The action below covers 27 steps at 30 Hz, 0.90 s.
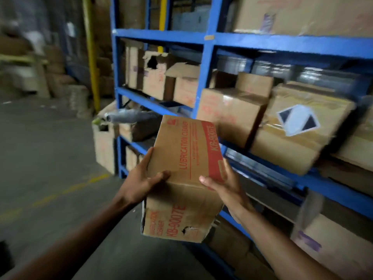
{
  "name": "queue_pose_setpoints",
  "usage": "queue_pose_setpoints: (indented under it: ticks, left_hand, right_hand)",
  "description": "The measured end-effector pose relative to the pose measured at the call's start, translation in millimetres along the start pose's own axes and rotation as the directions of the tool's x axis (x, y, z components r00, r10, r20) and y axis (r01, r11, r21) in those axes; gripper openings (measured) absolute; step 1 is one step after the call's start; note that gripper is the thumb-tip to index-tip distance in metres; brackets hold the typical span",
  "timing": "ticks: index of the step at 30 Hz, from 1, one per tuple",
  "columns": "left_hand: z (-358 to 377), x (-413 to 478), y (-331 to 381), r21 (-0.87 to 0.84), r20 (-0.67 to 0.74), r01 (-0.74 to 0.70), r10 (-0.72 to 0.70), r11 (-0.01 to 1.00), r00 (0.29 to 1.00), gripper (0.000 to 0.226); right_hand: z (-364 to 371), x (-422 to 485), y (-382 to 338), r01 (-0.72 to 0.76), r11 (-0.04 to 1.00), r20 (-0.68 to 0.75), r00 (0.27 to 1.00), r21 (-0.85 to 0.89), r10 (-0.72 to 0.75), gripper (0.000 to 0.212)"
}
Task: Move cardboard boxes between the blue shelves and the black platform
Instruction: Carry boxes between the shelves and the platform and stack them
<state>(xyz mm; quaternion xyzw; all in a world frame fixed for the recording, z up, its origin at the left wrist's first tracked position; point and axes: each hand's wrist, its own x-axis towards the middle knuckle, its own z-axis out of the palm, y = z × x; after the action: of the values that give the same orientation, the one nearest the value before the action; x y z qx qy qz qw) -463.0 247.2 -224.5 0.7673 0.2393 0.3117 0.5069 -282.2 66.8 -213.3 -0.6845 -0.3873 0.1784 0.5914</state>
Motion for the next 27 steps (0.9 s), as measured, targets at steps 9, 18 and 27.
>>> queue_pose_setpoints:
  ticks: [9,18,27]
  left_hand:
    - [-30.8,-16.3,-50.9,-0.024,-0.265,0.205,-0.204,0.979,0.942,0.116]
    - [-47.4,-46.6,-42.9,-0.021,-0.601,0.285,-0.24,0.958,0.762,0.111]
    - [-10.4,-114.8,-23.8,-0.081,-0.842,0.381,-0.268,0.921,0.468,0.112]
  right_hand:
    - [69.1,80.4,28.6,-0.004,0.998,0.397,0.917,0.063,-0.022,0.061]
    - [124.7,130.3,23.6,0.053,0.973,0.644,0.742,0.225,-0.189,0.064]
    - [162.4,123.5,23.7,0.028,0.942,0.841,0.443,0.334,-0.311,0.065]
